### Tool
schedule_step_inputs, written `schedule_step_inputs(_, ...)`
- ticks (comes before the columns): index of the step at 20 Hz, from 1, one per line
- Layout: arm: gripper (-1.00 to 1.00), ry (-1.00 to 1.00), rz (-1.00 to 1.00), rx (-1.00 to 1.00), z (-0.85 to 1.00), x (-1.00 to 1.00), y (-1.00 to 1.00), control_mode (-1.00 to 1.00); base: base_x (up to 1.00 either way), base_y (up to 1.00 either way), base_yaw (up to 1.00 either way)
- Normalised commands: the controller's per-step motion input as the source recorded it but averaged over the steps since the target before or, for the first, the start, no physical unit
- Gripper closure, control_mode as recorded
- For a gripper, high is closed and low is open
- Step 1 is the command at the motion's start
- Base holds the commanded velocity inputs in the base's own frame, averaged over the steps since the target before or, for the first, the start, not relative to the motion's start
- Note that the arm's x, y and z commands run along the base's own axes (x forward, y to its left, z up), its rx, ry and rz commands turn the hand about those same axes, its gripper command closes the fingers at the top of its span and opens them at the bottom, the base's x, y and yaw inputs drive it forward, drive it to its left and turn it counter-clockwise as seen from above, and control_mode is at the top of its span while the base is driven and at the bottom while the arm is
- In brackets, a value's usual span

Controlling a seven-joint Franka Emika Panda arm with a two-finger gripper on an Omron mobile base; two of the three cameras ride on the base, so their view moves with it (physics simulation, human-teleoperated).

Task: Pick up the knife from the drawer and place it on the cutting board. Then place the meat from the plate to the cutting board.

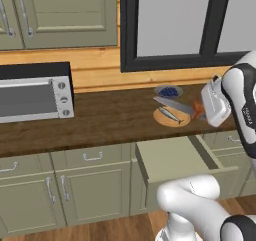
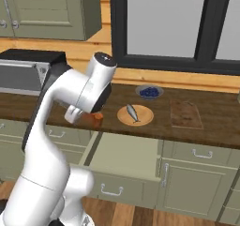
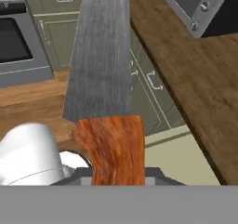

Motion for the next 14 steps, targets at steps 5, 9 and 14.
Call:
schedule_step_inputs(5,1.0,0.21,-0.12,0.07,-0.29,0.0,-0.07,1.0,-0.04,-0.14,-0.03)
schedule_step_inputs(9,1.0,0.0,0.0,0.0,0.0,0.0,0.0,1.0,-0.48,-0.98,-0.17)
schedule_step_inputs(14,1.0,0.0,0.0,0.0,0.0,0.0,0.0,1.0,-0.43,-1.0,-0.18)
